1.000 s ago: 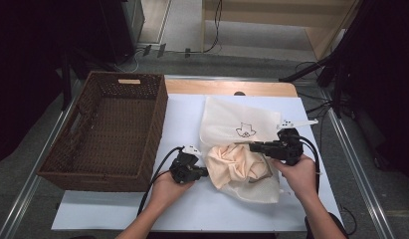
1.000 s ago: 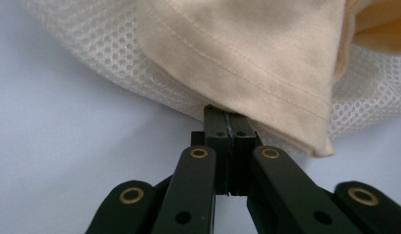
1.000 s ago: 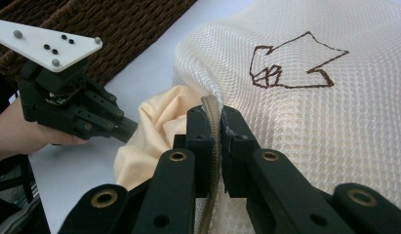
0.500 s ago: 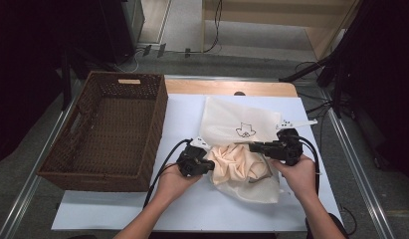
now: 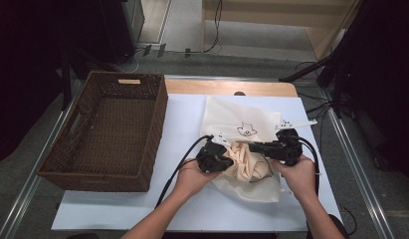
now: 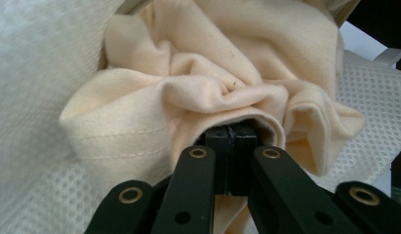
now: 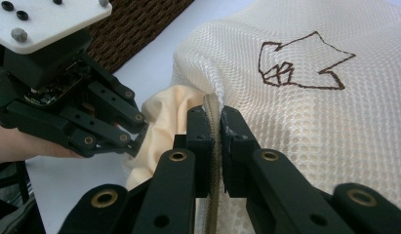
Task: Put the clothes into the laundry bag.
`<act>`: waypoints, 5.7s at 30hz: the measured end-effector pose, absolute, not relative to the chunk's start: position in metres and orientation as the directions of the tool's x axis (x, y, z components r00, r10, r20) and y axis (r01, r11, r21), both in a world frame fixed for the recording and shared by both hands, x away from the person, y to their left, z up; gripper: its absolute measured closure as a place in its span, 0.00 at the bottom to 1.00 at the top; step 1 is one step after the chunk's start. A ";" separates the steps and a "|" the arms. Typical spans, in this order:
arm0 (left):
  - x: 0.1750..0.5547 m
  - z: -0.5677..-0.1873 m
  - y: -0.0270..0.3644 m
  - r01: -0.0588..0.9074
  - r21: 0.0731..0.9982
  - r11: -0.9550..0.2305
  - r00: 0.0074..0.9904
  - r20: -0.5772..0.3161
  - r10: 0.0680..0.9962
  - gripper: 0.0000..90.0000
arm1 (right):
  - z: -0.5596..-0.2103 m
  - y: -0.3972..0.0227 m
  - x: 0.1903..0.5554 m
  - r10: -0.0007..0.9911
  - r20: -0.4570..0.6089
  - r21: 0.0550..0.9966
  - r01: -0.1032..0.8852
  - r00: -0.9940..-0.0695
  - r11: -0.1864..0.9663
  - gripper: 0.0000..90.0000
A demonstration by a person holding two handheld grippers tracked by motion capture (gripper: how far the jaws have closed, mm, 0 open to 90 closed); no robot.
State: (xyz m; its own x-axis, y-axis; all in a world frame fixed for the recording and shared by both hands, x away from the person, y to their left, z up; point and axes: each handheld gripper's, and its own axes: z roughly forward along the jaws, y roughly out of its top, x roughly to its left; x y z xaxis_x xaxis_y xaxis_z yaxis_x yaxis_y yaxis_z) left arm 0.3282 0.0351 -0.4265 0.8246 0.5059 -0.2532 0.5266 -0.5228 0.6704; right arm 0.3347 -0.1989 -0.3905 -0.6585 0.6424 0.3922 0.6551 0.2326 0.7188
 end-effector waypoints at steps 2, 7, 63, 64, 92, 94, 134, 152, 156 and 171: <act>0.329 -0.424 0.031 0.521 0.677 -0.520 0.827 -0.251 0.503 1.00 | -0.391 -0.199 0.335 0.646 0.391 0.719 0.656 -0.656 0.231 0.94; 0.332 -0.417 0.023 0.515 0.697 -0.499 0.831 -0.262 0.492 1.00 | -0.390 -0.201 0.334 0.647 0.399 0.724 0.656 -0.650 0.212 0.94; 0.375 -0.407 0.010 0.561 0.671 -0.485 0.796 -0.278 0.537 0.99 | -0.383 -0.216 0.324 0.659 0.375 0.742 0.637 -0.652 0.208 0.96; 0.374 -0.406 0.011 0.562 0.669 -0.487 0.797 -0.280 0.535 0.99 | -0.383 -0.217 0.325 0.662 0.375 0.739 0.640 -0.649 0.210 0.96; 0.314 -0.386 0.055 0.488 0.703 -0.517 0.868 -0.332 0.368 0.38 | -0.384 -0.220 0.324 0.665 0.374 0.739 0.641 -0.647 0.208 0.95; 0.309 -0.390 0.054 0.480 0.701 -0.528 0.874 -0.326 0.361 0.34 | -0.383 -0.220 0.324 0.665 0.373 0.739 0.640 -0.647 0.208 0.95; 0.363 -0.429 -0.032 0.530 0.678 -0.510 0.794 -0.184 0.580 1.00 | -0.386 -0.224 0.321 0.667 0.389 0.737 0.649 -0.635 0.188 0.95; 0.374 -0.424 -0.011 0.588 0.635 -0.502 0.790 -0.317 0.524 0.92 | -0.392 -0.226 0.322 0.679 0.382 0.738 0.649 -0.628 0.185 0.95; 0.367 -0.420 -0.002 0.572 0.621 -0.536 0.806 -0.304 0.508 0.83 | -0.394 -0.226 0.322 0.681 0.383 0.736 0.652 -0.624 0.184 0.95; 0.343 -0.400 0.037 0.567 0.637 -0.522 0.810 -0.314 0.495 0.57 | -0.396 -0.224 0.324 0.674 0.399 0.725 0.664 -0.622 0.184 0.94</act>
